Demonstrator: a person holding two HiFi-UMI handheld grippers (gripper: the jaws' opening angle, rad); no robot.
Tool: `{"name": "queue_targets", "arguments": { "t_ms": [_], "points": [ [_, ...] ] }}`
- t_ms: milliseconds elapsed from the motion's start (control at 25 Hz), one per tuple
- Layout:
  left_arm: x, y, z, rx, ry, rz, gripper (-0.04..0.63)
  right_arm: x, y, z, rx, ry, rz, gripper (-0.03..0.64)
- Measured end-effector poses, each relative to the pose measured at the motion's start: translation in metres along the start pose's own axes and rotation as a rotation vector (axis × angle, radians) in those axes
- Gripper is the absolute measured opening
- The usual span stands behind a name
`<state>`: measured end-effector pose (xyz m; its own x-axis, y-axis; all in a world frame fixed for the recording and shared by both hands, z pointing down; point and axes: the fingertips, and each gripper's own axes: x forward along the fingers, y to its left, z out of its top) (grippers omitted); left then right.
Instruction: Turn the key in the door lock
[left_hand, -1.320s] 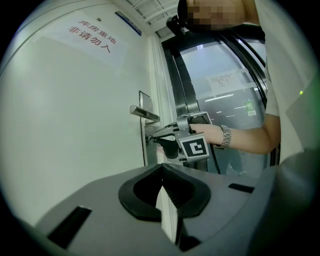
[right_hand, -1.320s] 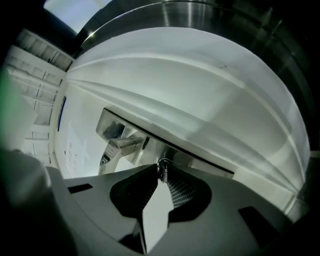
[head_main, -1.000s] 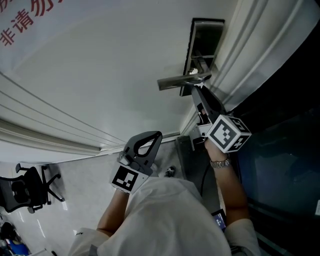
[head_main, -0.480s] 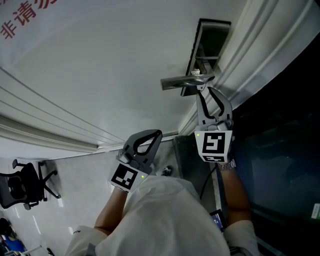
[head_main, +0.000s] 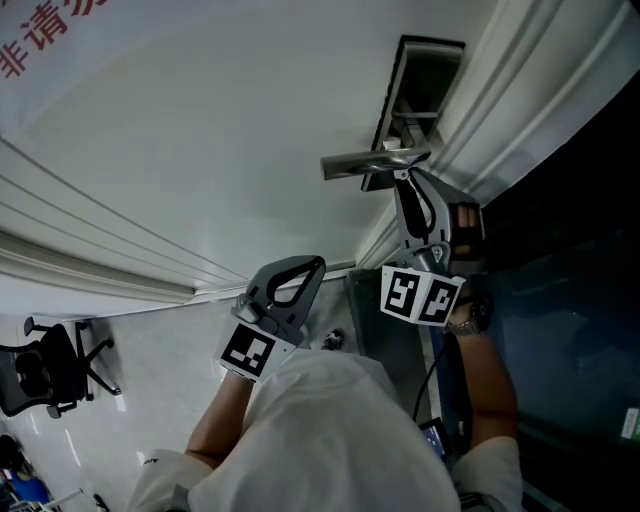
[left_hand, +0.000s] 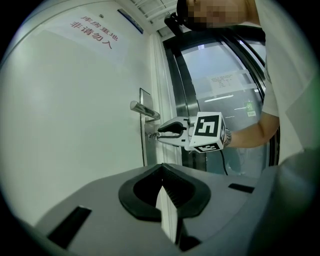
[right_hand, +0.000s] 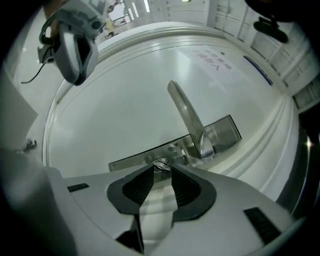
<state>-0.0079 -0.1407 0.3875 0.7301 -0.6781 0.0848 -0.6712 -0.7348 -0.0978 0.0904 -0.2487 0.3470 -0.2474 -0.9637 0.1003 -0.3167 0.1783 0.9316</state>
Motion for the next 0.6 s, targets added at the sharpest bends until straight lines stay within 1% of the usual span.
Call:
{"name": "queue_targets", "arguments": {
  "t_ms": [80, 200, 360, 440, 600],
  "points": [
    [0.001, 0.000, -0.001, -0.003, 0.003, -0.003, 0.004, 0.001, 0.002, 0.001, -0.084, -0.003, 0.006, 0.089],
    [0.002, 0.000, -0.002, -0.006, 0.007, -0.005, 0.003, 0.003, 0.004, 0.003, -0.155, 0.001, 0.032, 0.089],
    [0.003, -0.003, 0.000, 0.010, 0.003, -0.020, 0.003, 0.010, 0.005, 0.001, -0.245, 0.026, 0.038, 0.089],
    [0.003, -0.004, 0.001, 0.009, -0.001, -0.017, 0.003, 0.014, 0.004, 0.002, -0.254, 0.031, 0.038, 0.089],
    [0.000, -0.002, 0.001, 0.000, 0.005, -0.003, 0.004, 0.015, 0.004, 0.003, -0.215, 0.025, 0.019, 0.089]
  ]
}}
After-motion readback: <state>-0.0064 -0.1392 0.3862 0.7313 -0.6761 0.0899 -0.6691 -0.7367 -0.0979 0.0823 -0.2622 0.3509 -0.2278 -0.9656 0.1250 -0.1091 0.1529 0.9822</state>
